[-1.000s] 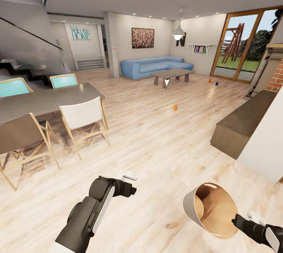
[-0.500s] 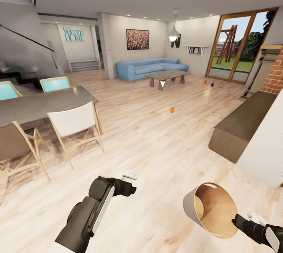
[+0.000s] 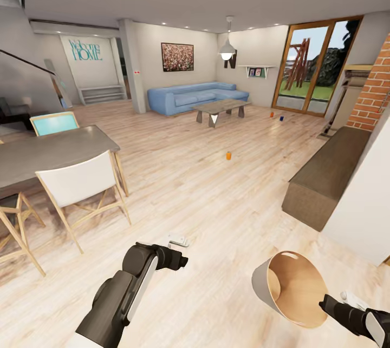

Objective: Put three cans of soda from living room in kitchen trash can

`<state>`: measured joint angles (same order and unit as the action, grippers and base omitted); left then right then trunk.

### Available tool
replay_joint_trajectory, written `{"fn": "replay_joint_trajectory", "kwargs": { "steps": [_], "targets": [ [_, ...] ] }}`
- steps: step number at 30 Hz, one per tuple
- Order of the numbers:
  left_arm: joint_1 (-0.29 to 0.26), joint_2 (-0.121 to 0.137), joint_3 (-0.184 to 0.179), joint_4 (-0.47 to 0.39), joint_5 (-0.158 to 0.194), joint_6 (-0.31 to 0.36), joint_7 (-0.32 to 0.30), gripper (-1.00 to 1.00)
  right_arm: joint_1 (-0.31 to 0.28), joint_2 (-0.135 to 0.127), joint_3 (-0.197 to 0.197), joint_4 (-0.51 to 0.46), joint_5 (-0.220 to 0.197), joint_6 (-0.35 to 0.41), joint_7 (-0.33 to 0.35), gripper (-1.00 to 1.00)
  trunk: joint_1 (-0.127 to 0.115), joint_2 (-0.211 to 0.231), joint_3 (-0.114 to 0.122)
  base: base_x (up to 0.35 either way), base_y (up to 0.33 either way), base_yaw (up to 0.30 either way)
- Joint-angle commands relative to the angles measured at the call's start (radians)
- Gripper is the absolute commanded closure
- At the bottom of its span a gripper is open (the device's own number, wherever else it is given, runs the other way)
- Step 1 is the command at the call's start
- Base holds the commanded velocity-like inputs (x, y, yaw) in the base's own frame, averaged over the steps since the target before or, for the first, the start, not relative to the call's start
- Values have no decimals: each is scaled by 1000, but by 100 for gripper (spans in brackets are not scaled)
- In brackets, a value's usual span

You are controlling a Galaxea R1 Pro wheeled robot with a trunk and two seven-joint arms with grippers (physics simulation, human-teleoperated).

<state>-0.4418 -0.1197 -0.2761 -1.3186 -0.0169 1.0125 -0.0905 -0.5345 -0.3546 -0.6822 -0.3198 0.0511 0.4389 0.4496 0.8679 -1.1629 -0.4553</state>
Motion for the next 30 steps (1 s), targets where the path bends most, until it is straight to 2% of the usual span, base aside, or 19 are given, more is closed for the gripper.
{"fn": "replay_joint_trajectory", "kwargs": {
  "steps": [1,30],
  "targets": [
    [0,0,0,0,0,0,0,-100,-1,0,-5,0,-19,4,6,100,0,0,0,343,75,-13],
    [0,0,0,1,0,-1,0,-100,1,2,-4,-1,-17,-6,3,100,0,0,0,343,96,-1]
  ]
}}
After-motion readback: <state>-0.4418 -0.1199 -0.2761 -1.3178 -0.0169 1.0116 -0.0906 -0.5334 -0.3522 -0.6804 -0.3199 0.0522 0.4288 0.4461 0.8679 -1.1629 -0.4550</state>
